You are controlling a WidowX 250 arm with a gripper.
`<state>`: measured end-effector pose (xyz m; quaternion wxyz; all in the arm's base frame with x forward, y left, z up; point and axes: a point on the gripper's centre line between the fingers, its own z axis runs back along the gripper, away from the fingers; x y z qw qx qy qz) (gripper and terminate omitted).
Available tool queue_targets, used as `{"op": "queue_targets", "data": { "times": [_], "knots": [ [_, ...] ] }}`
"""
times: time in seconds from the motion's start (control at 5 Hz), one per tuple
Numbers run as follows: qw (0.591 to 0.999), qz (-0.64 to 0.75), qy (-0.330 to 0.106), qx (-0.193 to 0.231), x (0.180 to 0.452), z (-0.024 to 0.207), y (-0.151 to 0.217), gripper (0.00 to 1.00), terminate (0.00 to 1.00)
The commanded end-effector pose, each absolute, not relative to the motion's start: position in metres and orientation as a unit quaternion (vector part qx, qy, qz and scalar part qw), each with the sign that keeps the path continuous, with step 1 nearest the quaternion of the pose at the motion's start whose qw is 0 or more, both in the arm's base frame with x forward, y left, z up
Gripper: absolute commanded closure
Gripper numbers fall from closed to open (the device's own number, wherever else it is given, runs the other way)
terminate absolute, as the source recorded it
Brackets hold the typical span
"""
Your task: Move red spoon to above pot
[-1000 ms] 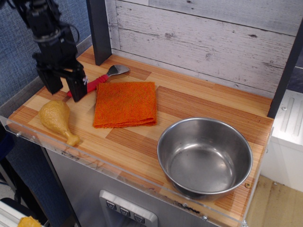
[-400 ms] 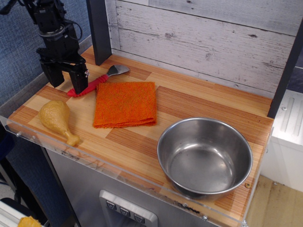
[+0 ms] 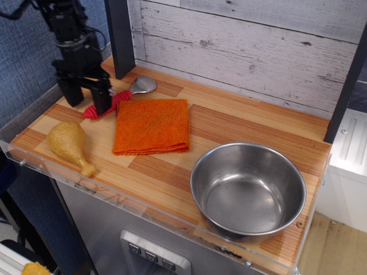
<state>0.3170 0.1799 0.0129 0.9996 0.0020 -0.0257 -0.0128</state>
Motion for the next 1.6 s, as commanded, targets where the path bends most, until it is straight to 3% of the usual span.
{"op": "queue_targets", "data": {
  "times": [0.0,0.2,0.4,1.0,1.4],
  "knots": [
    [0.998,-0.04,-0.041,0.018,0.318,0.018,0.155,0.0,0.0],
    [0.998,-0.047,-0.041,0.018,0.314,0.016,0.149,0.0,0.0],
    [0.997,-0.045,-0.05,0.027,0.315,0.02,0.152,1.0,0.0],
    [0.997,-0.036,-0.06,0.037,0.314,0.04,0.167,1.0,0.0],
    [0.996,-0.02,-0.083,0.03,0.305,0.089,0.181,1.0,0.0]
  ]
}}
